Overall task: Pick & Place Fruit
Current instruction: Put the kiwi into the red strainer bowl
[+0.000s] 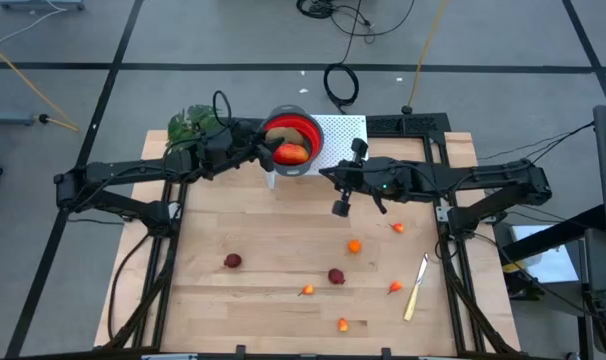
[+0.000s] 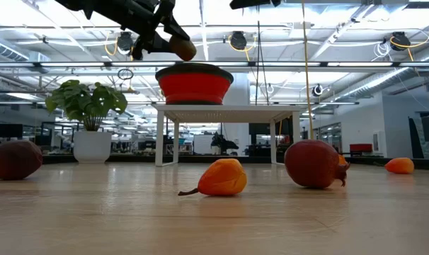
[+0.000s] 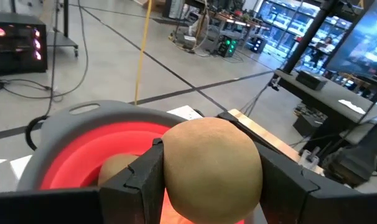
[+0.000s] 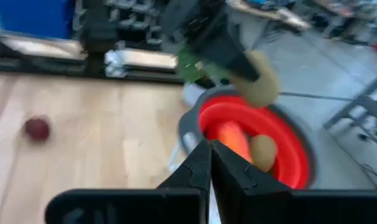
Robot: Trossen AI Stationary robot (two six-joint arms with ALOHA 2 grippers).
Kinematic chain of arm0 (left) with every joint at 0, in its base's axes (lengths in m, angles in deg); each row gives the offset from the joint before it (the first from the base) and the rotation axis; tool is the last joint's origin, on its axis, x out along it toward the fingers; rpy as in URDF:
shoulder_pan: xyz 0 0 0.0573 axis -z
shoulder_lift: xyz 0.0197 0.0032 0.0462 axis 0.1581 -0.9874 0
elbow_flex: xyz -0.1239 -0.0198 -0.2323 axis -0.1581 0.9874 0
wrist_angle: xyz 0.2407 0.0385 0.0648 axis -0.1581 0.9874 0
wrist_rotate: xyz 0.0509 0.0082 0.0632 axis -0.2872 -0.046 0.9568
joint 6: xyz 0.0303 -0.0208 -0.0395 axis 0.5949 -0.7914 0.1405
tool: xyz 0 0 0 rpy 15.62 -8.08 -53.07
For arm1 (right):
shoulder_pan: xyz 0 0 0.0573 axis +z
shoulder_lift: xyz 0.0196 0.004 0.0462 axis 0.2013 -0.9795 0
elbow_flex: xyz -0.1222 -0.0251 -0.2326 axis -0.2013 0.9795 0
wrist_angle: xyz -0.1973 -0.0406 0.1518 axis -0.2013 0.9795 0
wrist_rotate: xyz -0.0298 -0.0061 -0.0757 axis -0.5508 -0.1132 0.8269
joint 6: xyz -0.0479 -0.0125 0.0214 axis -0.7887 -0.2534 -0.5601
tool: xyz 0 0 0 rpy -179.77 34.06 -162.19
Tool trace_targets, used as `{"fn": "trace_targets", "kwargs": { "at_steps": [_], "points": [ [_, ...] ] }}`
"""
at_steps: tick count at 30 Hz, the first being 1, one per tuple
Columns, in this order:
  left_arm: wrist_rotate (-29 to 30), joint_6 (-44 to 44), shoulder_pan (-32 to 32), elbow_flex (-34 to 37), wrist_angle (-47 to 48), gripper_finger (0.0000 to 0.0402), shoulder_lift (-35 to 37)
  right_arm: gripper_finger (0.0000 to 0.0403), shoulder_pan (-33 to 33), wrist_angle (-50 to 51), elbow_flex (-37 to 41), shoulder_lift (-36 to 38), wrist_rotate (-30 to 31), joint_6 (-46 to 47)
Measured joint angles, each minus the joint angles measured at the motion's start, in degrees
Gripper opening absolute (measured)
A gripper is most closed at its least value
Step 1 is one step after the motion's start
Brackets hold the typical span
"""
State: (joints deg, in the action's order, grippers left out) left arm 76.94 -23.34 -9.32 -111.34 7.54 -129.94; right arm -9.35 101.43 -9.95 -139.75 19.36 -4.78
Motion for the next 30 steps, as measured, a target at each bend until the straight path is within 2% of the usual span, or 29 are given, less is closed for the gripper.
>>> {"fn": "trace_targets", "kwargs": {
  "at_steps": [8, 14, 22, 26, 30],
  "points": [
    [4.1, -0.1, 0.0, 0.0, -4.9, 0.0195, -3.6, 0.0001, -1.2, 6.0, 0.0, 5.2, -11.7, 0.0],
    [9.6, 0.3, 0.2, -0.3, -8.7, 0.0195, -9.6, 0.0002, -1.3, 10.5, 0.0, 8.8, -13.4, 0.0],
    [12.9, 3.5, 0.6, -8.4, -1.6, 0.0195, -14.7, 0.0001, -1.5, 16.9, 0.0, 14.4, -21.5, 0.1],
    [14.0, 5.0, 0.6, -13.5, 3.2, 0.0195, -16.7, 0.0001, -1.5, 16.4, 1.3, 17.7, -21.8, 0.1],
    [15.4, 5.0, 0.5, -16.5, 8.4, 0.0195, -17.3, 0.0001, -1.6, 13.1, 6.8, 22.7, -21.7, 0.3]
  ]
}}
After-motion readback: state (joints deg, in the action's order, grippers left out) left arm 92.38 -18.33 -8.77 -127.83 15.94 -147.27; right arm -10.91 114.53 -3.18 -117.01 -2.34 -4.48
